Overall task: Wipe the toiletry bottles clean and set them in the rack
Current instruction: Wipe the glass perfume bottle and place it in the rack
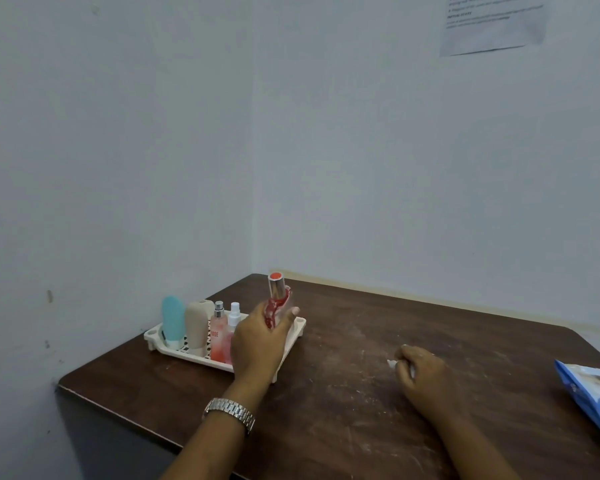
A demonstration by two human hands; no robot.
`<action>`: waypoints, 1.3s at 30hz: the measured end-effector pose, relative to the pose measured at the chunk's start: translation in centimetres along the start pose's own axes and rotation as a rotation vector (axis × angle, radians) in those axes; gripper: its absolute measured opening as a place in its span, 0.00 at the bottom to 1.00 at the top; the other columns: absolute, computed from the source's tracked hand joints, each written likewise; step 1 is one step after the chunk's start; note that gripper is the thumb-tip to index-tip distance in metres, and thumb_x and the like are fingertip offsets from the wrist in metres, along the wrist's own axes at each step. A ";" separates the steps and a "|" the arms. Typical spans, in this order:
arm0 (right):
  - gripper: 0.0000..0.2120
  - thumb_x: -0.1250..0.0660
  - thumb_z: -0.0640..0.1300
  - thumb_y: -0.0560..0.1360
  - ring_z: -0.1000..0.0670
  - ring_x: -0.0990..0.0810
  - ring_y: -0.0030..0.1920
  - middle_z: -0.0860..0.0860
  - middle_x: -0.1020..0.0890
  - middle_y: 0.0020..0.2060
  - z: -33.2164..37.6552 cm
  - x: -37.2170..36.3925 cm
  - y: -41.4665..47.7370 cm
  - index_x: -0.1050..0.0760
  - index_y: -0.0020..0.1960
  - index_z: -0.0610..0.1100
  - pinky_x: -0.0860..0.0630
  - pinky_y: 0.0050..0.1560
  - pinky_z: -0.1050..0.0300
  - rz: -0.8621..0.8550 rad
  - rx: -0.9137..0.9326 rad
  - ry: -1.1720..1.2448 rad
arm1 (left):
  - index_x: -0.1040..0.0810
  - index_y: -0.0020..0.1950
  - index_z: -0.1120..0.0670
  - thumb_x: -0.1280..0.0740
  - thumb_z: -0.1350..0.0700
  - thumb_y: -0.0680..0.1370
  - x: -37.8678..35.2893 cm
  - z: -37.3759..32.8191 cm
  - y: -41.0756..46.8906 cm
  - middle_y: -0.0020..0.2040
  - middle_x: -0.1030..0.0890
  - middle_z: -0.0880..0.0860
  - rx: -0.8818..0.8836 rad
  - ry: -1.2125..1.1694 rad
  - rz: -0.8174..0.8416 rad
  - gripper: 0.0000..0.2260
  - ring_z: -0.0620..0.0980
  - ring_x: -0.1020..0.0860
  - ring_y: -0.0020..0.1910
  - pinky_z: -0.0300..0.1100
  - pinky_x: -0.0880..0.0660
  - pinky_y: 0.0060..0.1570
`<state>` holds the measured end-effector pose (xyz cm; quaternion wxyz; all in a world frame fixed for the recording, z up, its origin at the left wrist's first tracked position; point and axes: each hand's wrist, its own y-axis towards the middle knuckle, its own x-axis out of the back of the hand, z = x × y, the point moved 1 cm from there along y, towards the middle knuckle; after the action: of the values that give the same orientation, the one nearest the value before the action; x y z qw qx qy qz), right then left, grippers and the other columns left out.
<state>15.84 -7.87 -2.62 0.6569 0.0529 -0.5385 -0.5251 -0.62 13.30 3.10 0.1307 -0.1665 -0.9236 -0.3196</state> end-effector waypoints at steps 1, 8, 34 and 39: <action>0.11 0.36 0.37 0.72 0.55 0.28 0.30 0.53 0.26 0.28 0.0 0.0 -0.1 0.29 0.34 0.49 0.32 0.30 0.57 0.001 0.002 -0.001 | 0.23 0.45 0.47 0.33 0.39 0.74 0.2 0.3 0.0 0.34 0.26 0.41 0.023 0.028 -0.007 0.12 0.38 0.29 0.34 0.32 0.37 0.32; 0.15 0.37 0.37 0.72 0.54 0.29 0.29 0.55 0.28 0.27 0.3 0.0 0.0 0.33 0.32 0.52 0.33 0.29 0.57 0.007 0.013 0.002 | 0.23 0.46 0.49 0.34 0.38 0.74 1.0 1.2 0.6 0.36 0.27 0.44 0.097 0.166 -0.020 0.15 0.44 0.31 0.38 0.39 0.37 0.34; 0.16 0.37 0.39 0.74 0.55 0.27 0.30 0.55 0.27 0.28 0.4 0.3 0.1 0.34 0.32 0.55 0.33 0.29 0.60 0.044 -0.009 -0.020 | 0.22 0.59 0.51 0.30 0.40 0.72 -0.6 3.2 0.3 0.49 0.17 0.50 0.050 0.320 -0.011 0.21 0.49 0.21 0.49 0.37 0.34 0.38; 0.18 0.36 0.39 0.73 0.55 0.28 0.29 0.55 0.27 0.28 0.5 0.3 0.0 0.35 0.31 0.57 0.36 0.28 0.63 0.044 -0.005 -0.010 | 0.23 0.56 0.51 0.31 0.41 0.73 -0.7 3.4 0.2 0.47 0.18 0.50 0.017 0.346 -0.009 0.17 0.49 0.22 0.47 0.39 0.32 0.38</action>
<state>15.40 -7.86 -2.21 0.6659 0.0369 -0.5414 -0.5120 -0.37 15.47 0.40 0.2875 -0.1036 -0.8908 -0.3363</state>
